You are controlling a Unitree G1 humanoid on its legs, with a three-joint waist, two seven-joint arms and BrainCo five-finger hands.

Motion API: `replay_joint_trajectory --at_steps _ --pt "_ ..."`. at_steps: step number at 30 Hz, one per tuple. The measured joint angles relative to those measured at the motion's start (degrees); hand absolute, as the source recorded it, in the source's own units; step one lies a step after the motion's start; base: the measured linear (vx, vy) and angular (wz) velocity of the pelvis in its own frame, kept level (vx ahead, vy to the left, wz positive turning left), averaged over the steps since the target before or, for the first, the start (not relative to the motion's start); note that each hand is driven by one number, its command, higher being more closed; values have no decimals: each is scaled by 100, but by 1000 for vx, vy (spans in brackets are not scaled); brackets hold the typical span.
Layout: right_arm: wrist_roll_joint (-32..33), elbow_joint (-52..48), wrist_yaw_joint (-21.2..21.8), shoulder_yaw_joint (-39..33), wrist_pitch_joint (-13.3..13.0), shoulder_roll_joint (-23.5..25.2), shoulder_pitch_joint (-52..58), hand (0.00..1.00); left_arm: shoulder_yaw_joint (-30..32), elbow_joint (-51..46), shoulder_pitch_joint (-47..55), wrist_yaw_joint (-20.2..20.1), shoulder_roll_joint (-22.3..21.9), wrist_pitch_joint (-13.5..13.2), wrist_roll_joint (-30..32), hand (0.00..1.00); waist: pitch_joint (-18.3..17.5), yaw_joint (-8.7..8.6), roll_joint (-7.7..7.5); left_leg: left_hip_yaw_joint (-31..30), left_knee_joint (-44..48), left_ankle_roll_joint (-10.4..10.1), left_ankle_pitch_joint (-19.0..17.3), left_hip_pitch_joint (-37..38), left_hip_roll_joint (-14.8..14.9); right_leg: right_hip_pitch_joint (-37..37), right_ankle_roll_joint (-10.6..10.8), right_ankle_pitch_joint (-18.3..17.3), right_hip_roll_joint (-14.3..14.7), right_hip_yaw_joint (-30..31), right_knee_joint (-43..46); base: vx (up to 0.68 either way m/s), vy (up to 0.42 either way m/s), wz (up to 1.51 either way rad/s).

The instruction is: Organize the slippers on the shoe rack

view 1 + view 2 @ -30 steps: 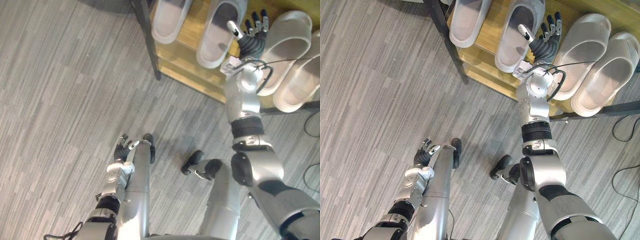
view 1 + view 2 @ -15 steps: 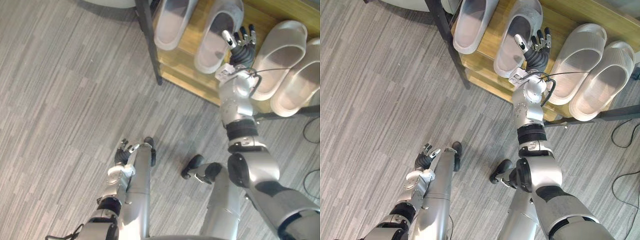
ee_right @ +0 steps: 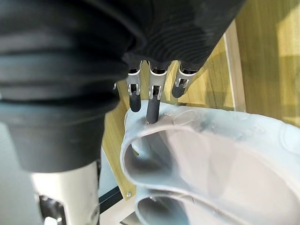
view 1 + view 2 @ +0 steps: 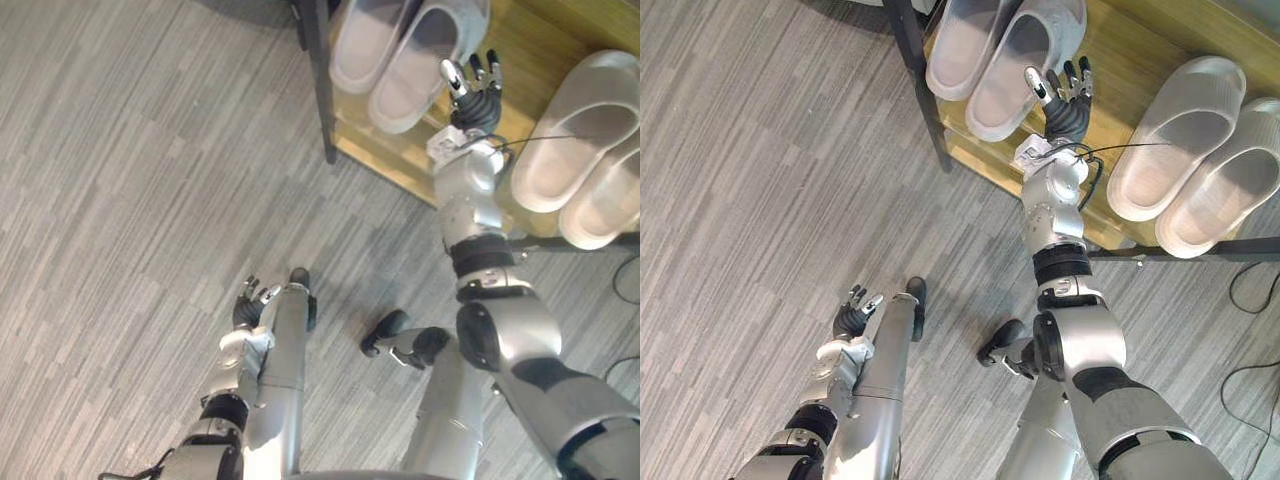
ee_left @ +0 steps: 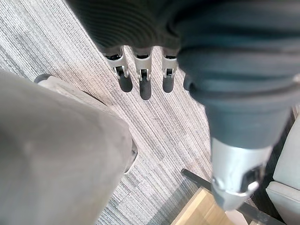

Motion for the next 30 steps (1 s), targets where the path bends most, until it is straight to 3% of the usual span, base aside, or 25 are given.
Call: replay_joint_trajectory --at_steps 17,22,30 --pt "-37 187 -106 -112 62 -172 -143 0 1 11 -42 3 -26 2 -11 0 6 67 10 -26 -16 -52 63 29 35 29 -74 -18 23 -36 11 1 24 0" --pt "-419 138 -146 -110 129 -181 -140 0 3 134 -46 3 -8 85 -34 0 42 34 77 66 -40 -39 54 282 80 236 -80 -10 38 26 -18 -9 35 -5" --pt "-1185 -898 -305 54 170 -91 416 0 126 221 -12 4 -6 147 -111 0 51 -70 89 198 -350 -27 74 867 258 726 -71 123 250 51 -391 0 17 -10"
